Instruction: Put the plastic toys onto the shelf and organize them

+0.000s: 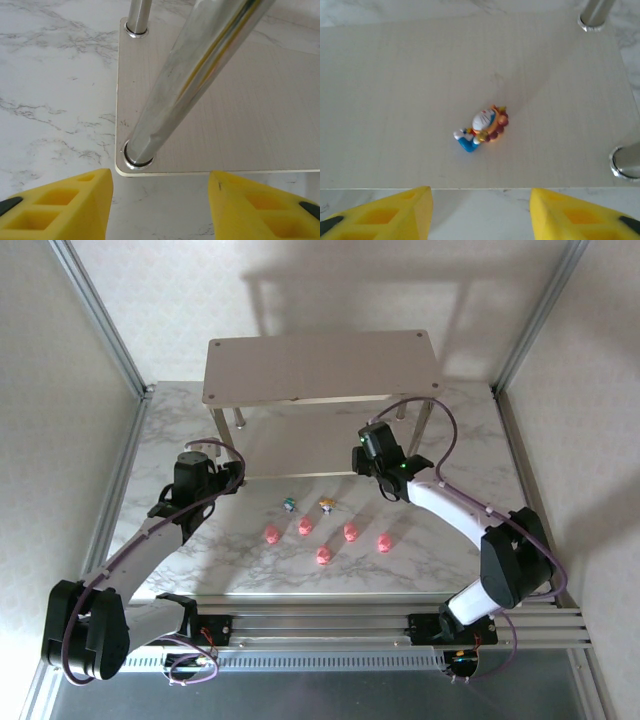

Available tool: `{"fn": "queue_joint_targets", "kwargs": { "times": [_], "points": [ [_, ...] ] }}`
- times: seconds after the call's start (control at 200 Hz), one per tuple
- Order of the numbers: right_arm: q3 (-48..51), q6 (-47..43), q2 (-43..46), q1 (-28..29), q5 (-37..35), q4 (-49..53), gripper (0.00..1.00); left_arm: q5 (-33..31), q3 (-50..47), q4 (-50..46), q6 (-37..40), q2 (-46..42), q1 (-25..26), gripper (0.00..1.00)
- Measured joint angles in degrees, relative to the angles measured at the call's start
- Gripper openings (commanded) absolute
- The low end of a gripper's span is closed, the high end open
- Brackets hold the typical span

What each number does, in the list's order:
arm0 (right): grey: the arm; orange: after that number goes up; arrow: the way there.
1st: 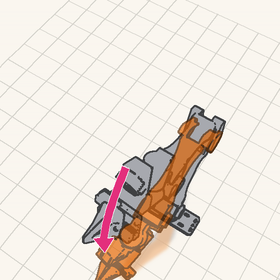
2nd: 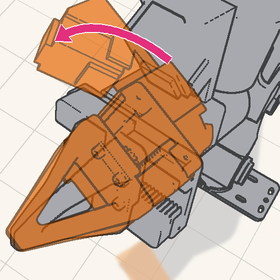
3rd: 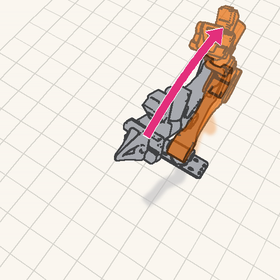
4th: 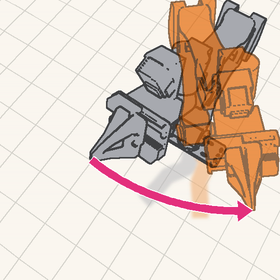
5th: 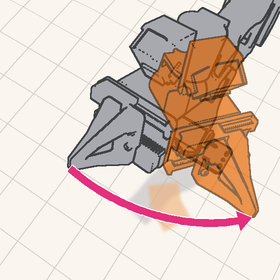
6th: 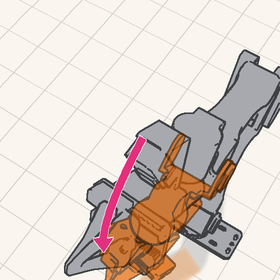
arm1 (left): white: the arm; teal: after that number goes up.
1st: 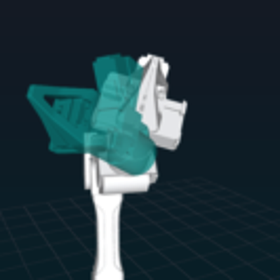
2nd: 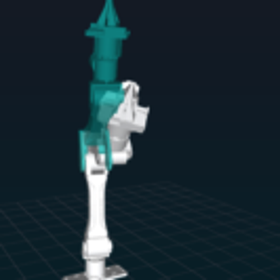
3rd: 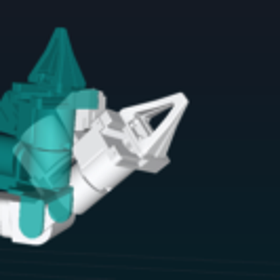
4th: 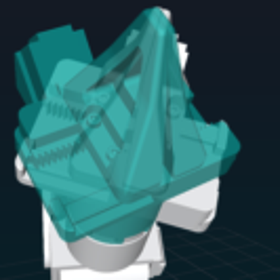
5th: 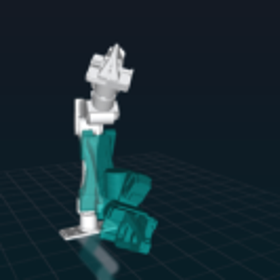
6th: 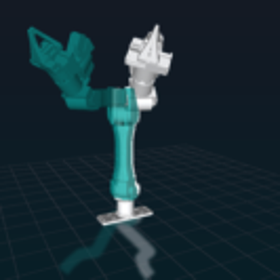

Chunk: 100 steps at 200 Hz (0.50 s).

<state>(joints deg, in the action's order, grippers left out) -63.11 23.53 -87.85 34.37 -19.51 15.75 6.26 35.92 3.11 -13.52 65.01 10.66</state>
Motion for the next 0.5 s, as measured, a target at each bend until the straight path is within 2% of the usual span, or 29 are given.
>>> {"fn": "queue_joint_targets", "kwargs": {
  "times": [0.215,0.501],
  "points": [
    [3.56,8.83,-1.42,-1.11,-1.49,-4.37,0.54,0.00,0.00,0.00,0.00,0.02,0.00,0.53],
    [3.02,14.05,-8.35,-1.51,-0.81,-8.02,0.54,0.00,0.00,0.02,0.02,0.61,0.00,0.52]
  ]
}}
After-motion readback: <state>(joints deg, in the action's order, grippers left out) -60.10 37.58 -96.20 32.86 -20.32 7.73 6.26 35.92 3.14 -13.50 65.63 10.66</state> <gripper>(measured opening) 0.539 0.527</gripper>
